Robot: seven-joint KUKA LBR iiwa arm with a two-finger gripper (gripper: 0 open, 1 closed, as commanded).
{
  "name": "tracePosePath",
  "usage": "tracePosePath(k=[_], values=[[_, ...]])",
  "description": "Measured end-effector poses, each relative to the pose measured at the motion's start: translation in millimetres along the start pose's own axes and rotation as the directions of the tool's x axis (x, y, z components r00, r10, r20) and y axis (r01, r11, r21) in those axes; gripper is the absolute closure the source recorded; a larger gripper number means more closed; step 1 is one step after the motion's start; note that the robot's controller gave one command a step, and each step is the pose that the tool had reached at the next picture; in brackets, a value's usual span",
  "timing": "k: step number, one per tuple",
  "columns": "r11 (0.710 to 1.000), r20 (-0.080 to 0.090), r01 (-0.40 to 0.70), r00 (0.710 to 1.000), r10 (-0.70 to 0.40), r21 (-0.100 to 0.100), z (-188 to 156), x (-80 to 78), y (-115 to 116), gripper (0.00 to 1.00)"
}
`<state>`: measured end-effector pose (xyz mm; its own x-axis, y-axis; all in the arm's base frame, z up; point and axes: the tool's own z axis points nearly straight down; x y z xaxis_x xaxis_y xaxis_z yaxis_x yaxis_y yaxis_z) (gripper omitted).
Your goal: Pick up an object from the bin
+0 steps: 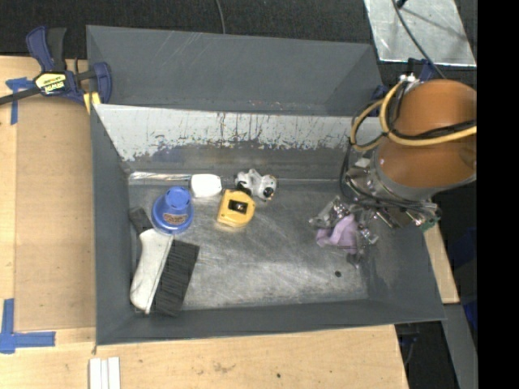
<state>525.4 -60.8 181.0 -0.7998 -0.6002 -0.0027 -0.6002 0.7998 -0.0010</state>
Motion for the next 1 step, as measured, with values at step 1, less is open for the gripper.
tracePosePath(k=[1], values=[[1.000,0.000,-0.006,1.000,0.006,0.000,-120.7,28.0,14.2,1.00]])
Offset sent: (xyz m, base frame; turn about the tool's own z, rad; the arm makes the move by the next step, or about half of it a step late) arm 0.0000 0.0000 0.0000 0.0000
